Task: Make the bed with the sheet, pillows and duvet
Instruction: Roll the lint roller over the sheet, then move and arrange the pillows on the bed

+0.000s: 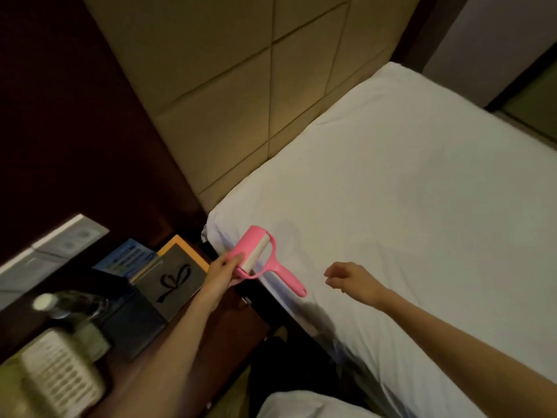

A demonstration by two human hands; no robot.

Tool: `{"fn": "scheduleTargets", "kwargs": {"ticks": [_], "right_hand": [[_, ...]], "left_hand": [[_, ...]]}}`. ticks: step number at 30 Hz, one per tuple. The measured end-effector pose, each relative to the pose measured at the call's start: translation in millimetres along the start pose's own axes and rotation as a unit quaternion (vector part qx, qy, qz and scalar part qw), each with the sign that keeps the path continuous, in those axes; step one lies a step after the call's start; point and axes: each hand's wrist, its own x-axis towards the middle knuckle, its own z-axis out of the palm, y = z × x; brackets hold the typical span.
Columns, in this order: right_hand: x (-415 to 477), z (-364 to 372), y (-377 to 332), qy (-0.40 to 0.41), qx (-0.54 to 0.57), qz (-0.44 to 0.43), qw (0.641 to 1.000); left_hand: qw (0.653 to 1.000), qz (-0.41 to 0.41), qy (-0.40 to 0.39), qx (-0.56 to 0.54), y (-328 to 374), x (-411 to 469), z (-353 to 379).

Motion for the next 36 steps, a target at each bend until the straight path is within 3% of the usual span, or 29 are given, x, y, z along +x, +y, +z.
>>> {"fn": "scheduleTargets", "kwargs": {"ticks": [10,19,22,28,32,36], "right_hand": [[34.9,55.0,-14.2,0.013,0.039,0.055,0.998],[51.4,65.8,-19.8,0.013,0.034,0.067,0.997],[52.9,61.3,-18.6,0.021,0.033,0.075,0.996],[57.6,49.9,-18.5,0.038,0.038,0.092,0.994],[58.5,44.6,-21.5,0.031,0.062,0.094,0.993],[53.0,34.4,-21.2,0.044,0.111,0.095,0.988]], "left_hand": [[0.984,-0.062,0.109,0.128,-83.6,29.8,-113.9],[0.954,-0.047,0.216,0.203,-112.6,47.1,-132.4],[0.927,-0.050,0.227,0.293,-114.1,52.7,-137.2],[0.899,-0.058,0.236,0.364,-96.5,51.5,-127.9],[0.927,-0.016,0.215,0.306,-67.6,53.3,-106.1],[0.966,0.045,0.133,0.215,-36.7,48.4,-67.9]]}}
